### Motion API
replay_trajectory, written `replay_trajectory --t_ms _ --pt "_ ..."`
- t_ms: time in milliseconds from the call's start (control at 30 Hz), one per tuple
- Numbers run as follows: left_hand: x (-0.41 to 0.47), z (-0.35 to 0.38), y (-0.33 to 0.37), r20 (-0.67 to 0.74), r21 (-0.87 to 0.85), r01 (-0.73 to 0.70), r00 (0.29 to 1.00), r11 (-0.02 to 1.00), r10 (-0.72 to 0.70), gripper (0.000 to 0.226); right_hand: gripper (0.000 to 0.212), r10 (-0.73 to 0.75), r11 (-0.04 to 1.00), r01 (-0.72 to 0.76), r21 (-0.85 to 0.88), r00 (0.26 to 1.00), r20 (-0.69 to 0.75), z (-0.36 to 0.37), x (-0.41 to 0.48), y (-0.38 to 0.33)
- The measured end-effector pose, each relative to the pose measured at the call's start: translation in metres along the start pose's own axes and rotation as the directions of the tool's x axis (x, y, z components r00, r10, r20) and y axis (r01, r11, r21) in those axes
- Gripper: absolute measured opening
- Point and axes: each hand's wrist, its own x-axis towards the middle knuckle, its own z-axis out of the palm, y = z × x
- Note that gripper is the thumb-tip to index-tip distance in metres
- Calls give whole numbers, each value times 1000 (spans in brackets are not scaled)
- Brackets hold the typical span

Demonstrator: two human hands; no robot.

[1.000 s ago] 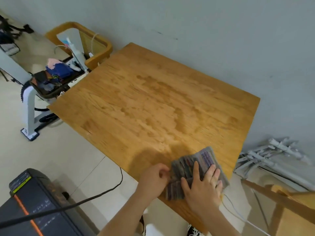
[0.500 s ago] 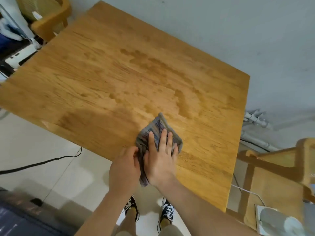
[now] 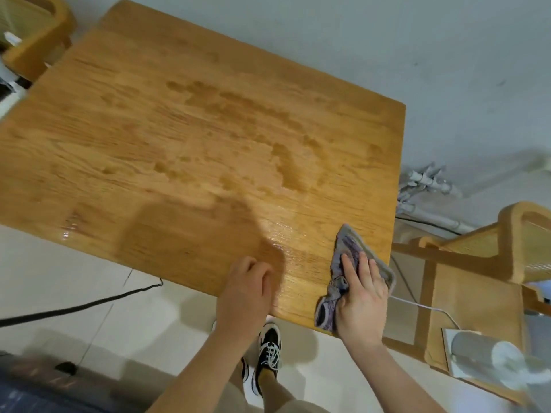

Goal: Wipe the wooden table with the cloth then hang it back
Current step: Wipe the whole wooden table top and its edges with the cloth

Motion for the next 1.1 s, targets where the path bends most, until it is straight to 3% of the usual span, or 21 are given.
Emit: replay_trajectory --t_ms 100,167,267,367,467,567,667,800,1100 --pt "-5 -18 -26 -202 18 169 966 985 -162 6 63 -85 996 85 -13 996 -1 17 0 -43" --pt "-5 -31 -41 -309 -83 332 888 940 -341 5 62 -226 973 227 -32 974 36 27 2 -81" --pt "5 -38 -46 -427 -427 455 660 781 -618 7 61 -390 914 397 -81 916 93 39 5 -130" --pt "22 -38 -40 -398 -717 408 427 566 -812 19 59 -476 870 485 -94 874 100 46 10 -135" --pt "36 -50 -50 -397 -812 343 266 471 -878 29 62 -558 805 573 -155 820 129 38 15 -105" --pt "54 -65 -76 -270 -874 392 104 289 -957 48 57 -455 867 470 -168 882 120 23 18 -53" --pt "66 -61 -82 -142 -874 458 76 161 -987 52 60 -299 935 314 -167 948 111 2 16 -8" --pt "74 -54 -78 -238 -818 531 41 223 -970 46 71 -184 976 188 -110 982 45 13 19 -23" --pt "78 -54 -83 -254 -750 631 -2 195 -967 45 60 -525 838 534 -111 845 101 49 34 -156"
